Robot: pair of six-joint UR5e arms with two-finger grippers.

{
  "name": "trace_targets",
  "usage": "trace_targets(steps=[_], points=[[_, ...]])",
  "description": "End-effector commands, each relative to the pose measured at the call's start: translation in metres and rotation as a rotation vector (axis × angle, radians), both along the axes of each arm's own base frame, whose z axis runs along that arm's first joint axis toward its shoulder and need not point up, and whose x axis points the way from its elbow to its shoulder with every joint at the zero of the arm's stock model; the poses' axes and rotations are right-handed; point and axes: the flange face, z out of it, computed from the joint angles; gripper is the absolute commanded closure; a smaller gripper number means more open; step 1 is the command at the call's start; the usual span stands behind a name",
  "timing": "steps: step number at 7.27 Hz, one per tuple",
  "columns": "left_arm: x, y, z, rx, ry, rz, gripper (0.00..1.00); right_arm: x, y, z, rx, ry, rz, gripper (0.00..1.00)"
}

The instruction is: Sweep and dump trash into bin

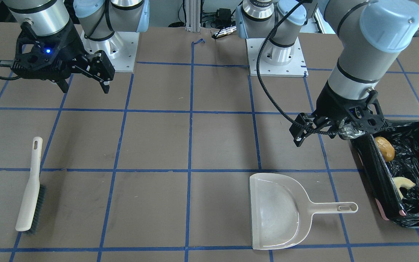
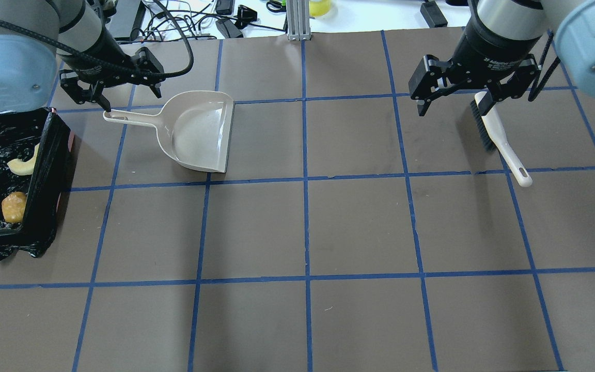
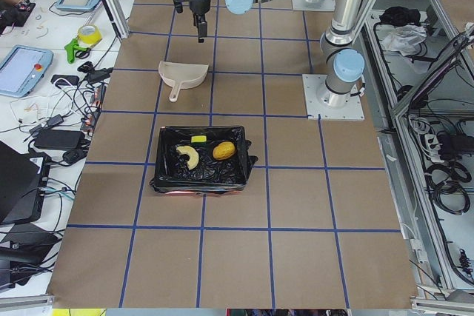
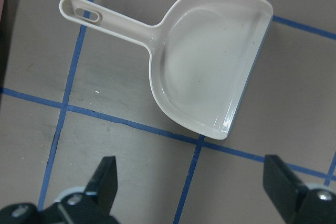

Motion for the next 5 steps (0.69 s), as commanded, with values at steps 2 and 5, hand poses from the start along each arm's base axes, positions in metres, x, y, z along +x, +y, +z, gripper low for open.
trace_targets(steps=[2,5], points=[[-0.015,0.043,0.033,0.051,-0.004,-0.110,0.00,0.000,0.000,0.000,0.000,0.000,0.000,0.00],[-0.035,0.051,0.039,0.044,-0.020,-0.236,0.00,0.000,0.000,0.000,0.000,0.000,0.000,0.00]])
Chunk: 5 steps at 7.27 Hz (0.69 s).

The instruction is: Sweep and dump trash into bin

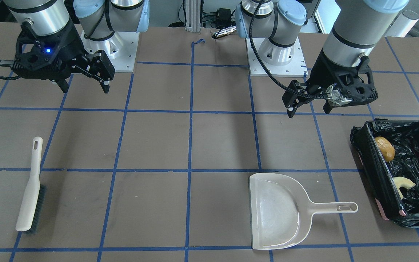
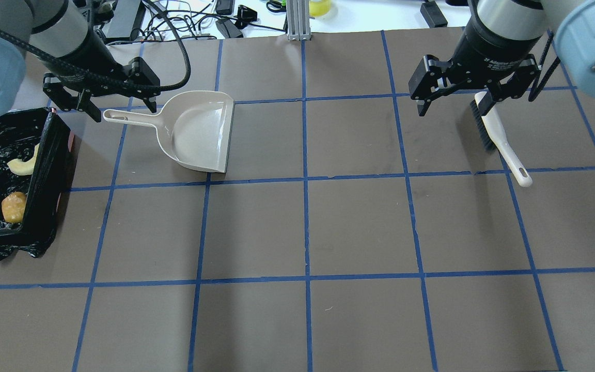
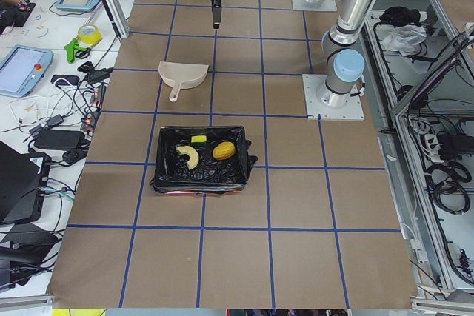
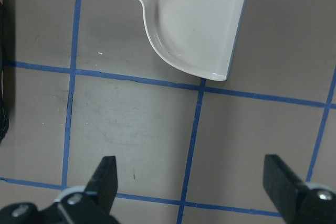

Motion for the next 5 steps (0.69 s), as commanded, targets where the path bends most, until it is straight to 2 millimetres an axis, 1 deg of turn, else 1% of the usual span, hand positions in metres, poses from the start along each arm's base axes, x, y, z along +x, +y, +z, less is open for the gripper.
trace_targets(steps=[1,2,3,4,5], points=[[-0.007,0.006,0.004,-0.001,-0.005,-0.063,0.00,0.000,0.000,0.001,-0.003,-0.001,0.000,0.00],[-0.008,0.009,0.002,0.005,-0.005,-0.074,0.00,0.002,0.002,0.003,-0.006,-0.001,0.003,0.00],[-0.008,0.011,0.005,-0.001,-0.004,-0.094,0.00,0.000,0.002,0.003,-0.006,0.002,0.001,0.00],[-0.008,0.018,0.009,0.015,-0.007,-0.095,0.00,0.001,0.003,0.003,-0.005,0.001,0.002,0.00],[-0.008,0.019,0.008,0.018,-0.006,-0.095,0.00,0.001,0.003,0.003,-0.005,0.001,0.002,0.00]])
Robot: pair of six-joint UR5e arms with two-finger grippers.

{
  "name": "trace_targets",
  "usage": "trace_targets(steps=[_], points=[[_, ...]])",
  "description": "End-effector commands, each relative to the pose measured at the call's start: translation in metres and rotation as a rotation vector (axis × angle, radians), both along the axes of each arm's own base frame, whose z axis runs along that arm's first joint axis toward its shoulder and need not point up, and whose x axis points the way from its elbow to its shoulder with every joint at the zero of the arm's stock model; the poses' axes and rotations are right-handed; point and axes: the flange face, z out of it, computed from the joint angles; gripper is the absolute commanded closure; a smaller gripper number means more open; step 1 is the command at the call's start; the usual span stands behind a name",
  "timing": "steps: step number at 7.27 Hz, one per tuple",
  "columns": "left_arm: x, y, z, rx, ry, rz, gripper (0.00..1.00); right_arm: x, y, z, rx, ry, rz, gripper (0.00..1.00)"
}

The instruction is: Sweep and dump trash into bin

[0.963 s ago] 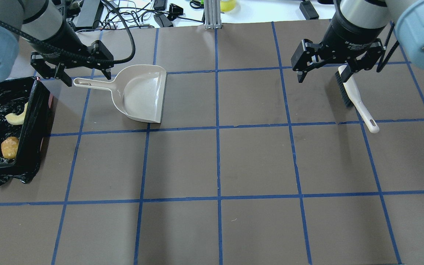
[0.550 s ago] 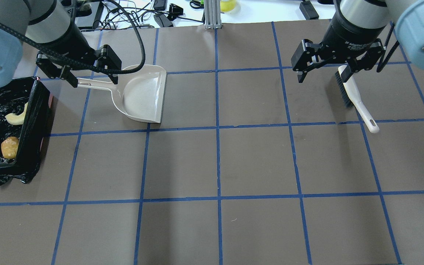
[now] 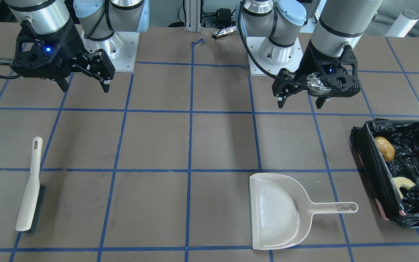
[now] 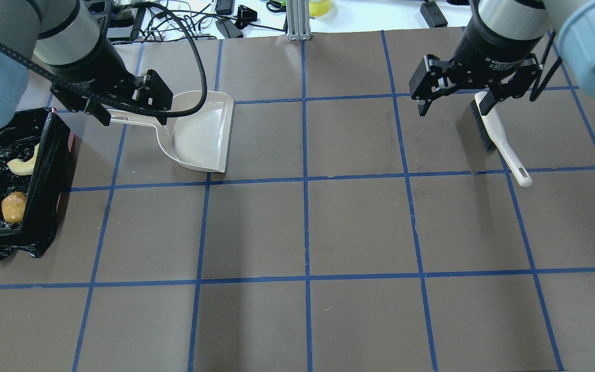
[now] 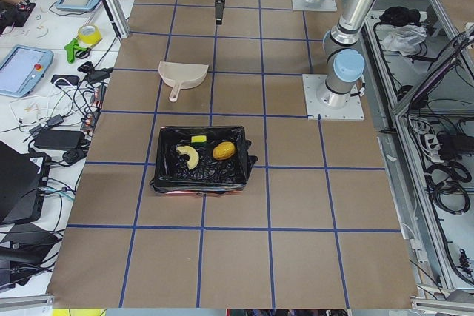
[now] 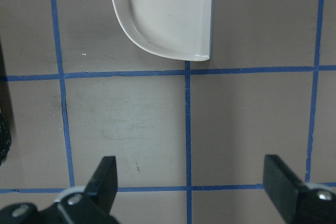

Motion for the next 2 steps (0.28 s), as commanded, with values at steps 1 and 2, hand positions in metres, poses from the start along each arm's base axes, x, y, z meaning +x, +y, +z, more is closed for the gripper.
trace_targets(steps=[1,2], points=[[-0.0002,0.0034,0.0023,0.004,0.000,-0.004,0.00,0.0002,0.0005,0.0000,0.000,0.000,0.000,0.00],[0.0000,0.0030,0.0008,0.007,-0.002,-0.004,0.00,-0.0005,0.0004,-0.0008,0.002,0.000,0.000,0.00]])
